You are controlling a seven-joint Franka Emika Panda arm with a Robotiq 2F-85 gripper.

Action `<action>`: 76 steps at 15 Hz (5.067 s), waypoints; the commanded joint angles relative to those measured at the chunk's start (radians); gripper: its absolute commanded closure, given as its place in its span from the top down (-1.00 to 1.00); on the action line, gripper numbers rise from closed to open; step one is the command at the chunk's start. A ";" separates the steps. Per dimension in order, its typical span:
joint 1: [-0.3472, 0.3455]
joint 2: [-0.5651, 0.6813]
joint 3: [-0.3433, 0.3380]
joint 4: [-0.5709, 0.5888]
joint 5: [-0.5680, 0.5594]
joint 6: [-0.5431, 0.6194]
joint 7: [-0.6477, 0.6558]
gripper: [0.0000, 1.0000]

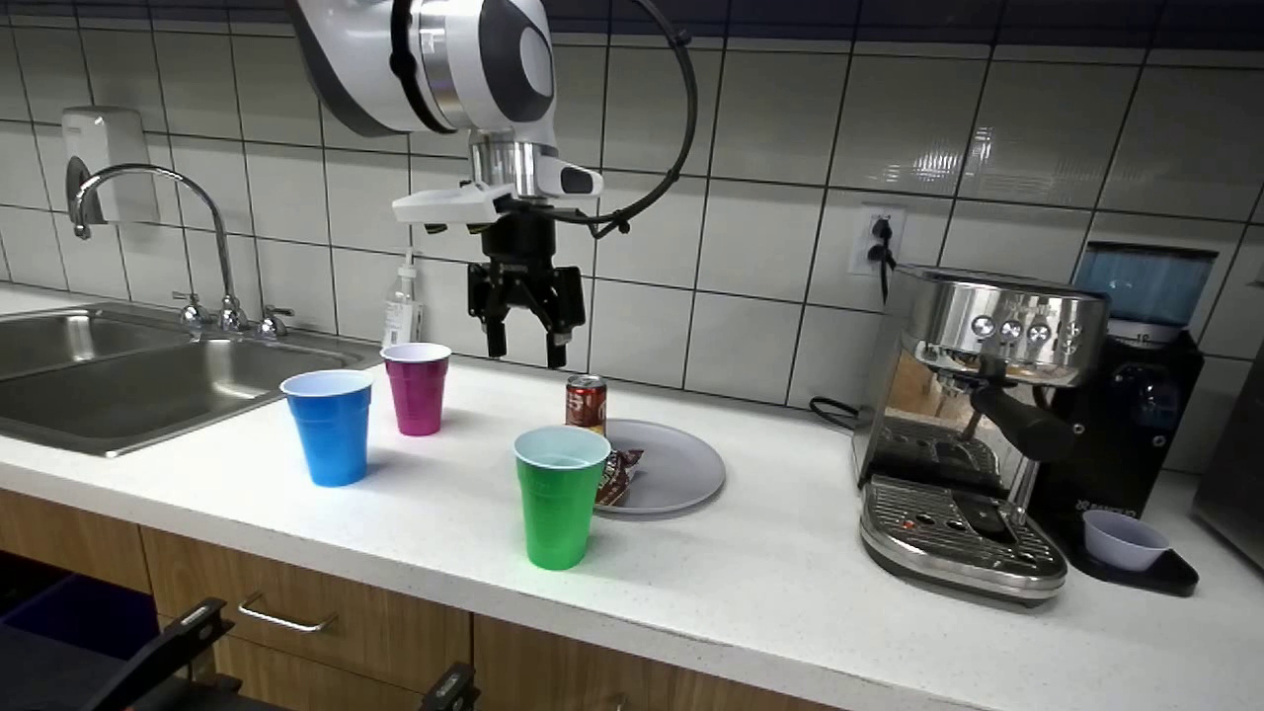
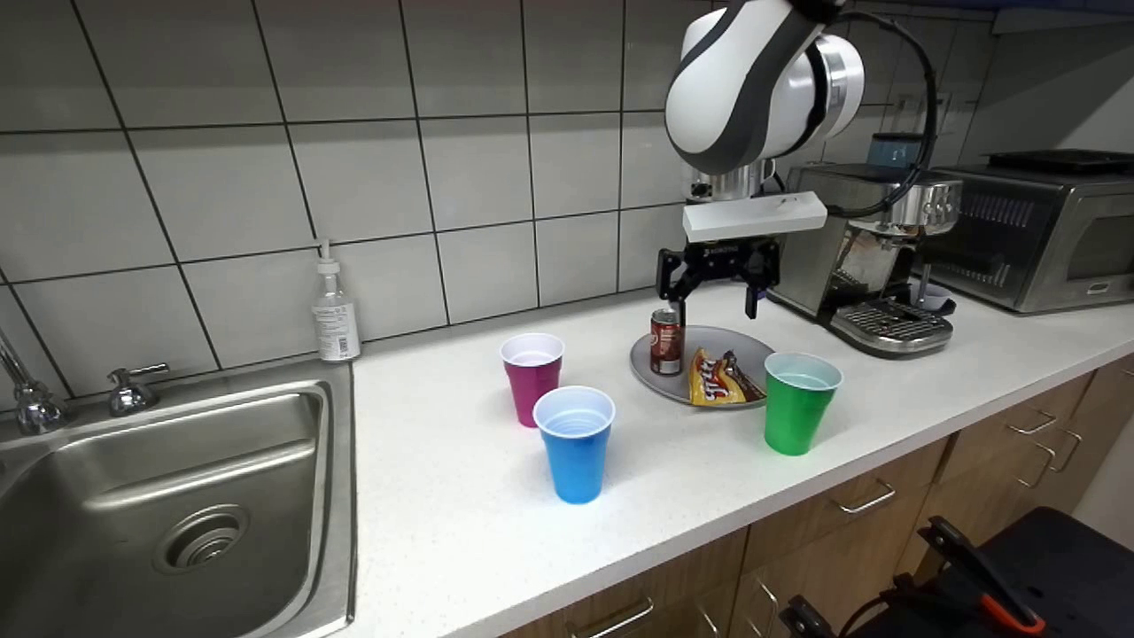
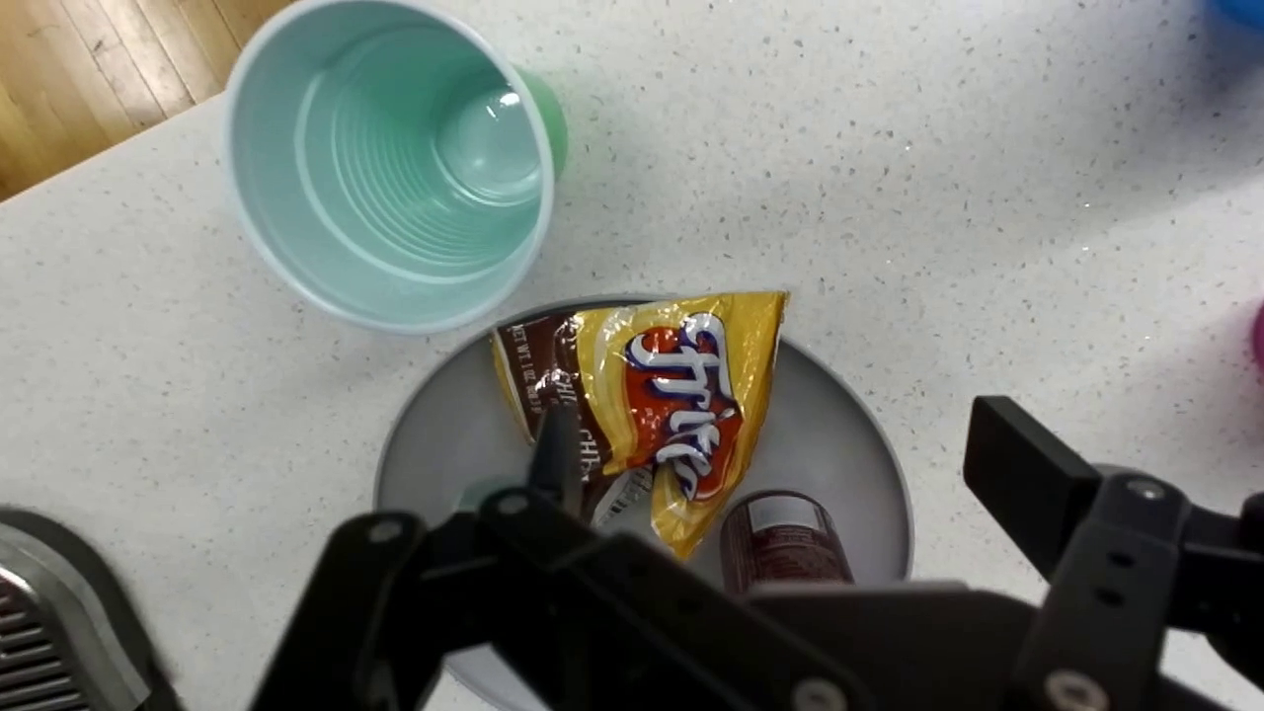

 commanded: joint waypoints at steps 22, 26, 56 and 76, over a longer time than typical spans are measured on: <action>0.072 0.388 -0.093 0.374 0.035 -0.021 0.010 1.00; 0.074 0.438 -0.094 0.437 0.060 -0.034 0.001 1.00; 0.078 0.533 -0.110 0.585 0.109 -0.084 -0.030 -0.23; 0.114 0.447 -0.093 0.523 0.106 -0.057 -0.035 -0.23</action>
